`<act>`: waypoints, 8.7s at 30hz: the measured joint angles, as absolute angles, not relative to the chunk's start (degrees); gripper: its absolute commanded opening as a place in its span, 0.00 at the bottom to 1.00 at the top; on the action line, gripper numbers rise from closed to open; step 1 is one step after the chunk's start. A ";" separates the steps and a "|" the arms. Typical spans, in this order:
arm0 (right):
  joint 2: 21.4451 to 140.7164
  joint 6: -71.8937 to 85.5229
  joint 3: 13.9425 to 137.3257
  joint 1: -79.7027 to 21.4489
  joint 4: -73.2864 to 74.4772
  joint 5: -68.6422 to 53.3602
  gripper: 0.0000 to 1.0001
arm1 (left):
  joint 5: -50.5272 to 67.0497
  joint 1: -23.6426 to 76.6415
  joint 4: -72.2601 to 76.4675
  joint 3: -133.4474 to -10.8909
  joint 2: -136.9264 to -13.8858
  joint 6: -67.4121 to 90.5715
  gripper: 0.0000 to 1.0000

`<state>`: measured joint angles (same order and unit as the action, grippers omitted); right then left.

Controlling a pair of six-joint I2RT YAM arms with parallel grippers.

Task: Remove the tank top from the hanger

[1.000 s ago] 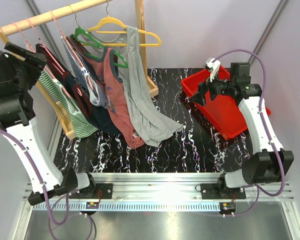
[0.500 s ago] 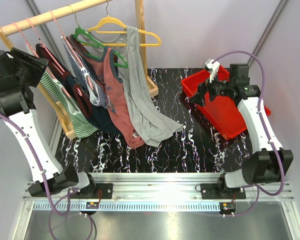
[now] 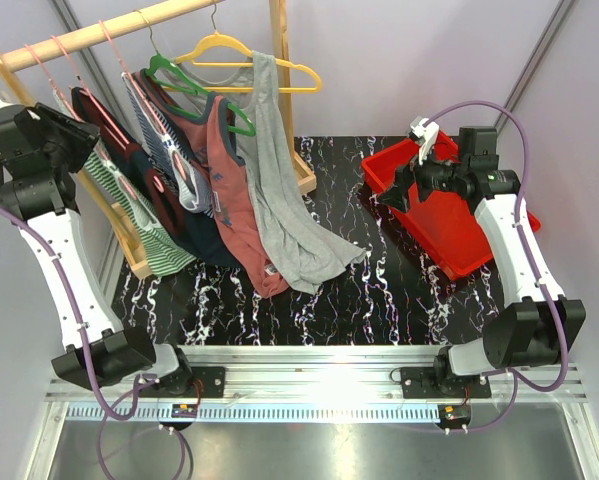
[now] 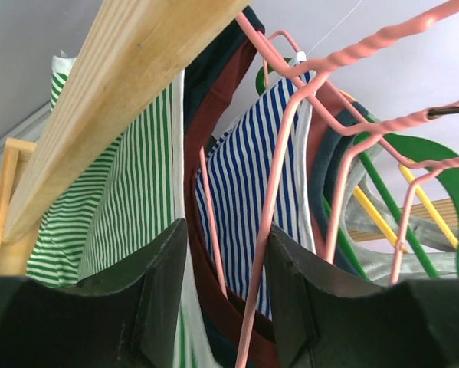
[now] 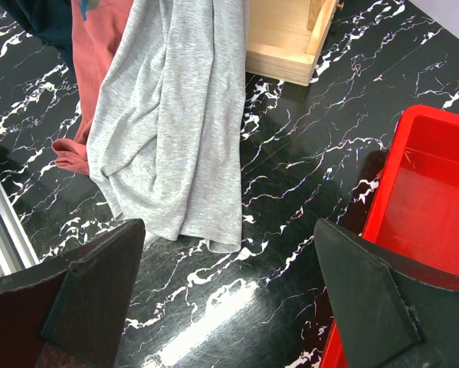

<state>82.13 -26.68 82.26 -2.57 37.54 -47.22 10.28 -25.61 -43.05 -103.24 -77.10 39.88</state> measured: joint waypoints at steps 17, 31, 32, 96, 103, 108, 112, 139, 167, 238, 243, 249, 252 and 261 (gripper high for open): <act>82.13 -26.55 82.26 -2.57 37.54 -47.24 1.00 | 13.26 -25.21 -32.95 -97.95 -76.69 35.81 0.00; 82.13 -26.57 82.26 -2.57 37.54 -47.64 1.00 | 14.48 -25.04 -29.71 -97.86 -70.74 36.93 0.00; 82.13 -26.57 82.26 -2.57 37.54 -47.68 1.00 | 14.70 -24.97 -29.74 -97.86 -70.26 37.08 0.00; 81.25 -32.45 75.61 -2.63 37.15 -60.88 1.00 | 32.67 -24.95 -54.57 -77.21 -37.82 38.94 0.00; 81.28 -35.94 75.61 -3.88 37.87 -64.05 1.00 | 38.98 -24.95 -61.25 -86.72 -38.06 36.84 0.00; 81.28 -38.09 75.72 -6.59 39.29 -66.22 1.00 | 43.57 -24.95 -64.79 -92.36 -37.91 36.40 0.00; 81.28 -38.83 76.31 -9.43 40.23 -67.37 1.00 | 47.70 -24.71 -66.32 -94.15 -37.21 37.08 0.00; 82.98 2.94 95.70 -45.50 12.71 -48.40 0.89 | 63.16 -24.14 -59.59 -87.37 -27.20 48.53 0.00; 92.86 1.02 103.70 -57.39 14.76 -21.43 0.28 | 64.58 -26.70 -56.38 -83.42 -22.44 52.66 0.00; 111.74 11.40 119.52 -37.54 16.78 -26.11 0.00 | 67.29 -29.04 -32.51 -70.91 -32.99 57.12 0.00; 106.30 11.46 108.42 -34.11 12.95 -32.05 0.00 | 66.67 -28.93 -22.04 -71.22 -36.29 61.65 0.00; 97.34 8.86 94.15 -30.33 4.73 -47.64 0.00 | 60.90 -19.70 -12.82 -73.19 -43.11 62.57 0.00; 96.12 7.88 94.19 -31.24 2.79 -52.62 0.00 | 52.86 -3.95 -13.76 -77.36 -48.75 56.69 0.00; 93.45 2.46 94.85 -34.28 6.39 -56.55 0.00 | 38.35 14.44 -13.02 -90.70 -67.81 42.65 0.00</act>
<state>93.45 2.46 94.85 -34.28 6.39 -56.55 38.35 14.44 -13.02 -90.70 -67.81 42.65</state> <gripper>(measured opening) 0.011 0.031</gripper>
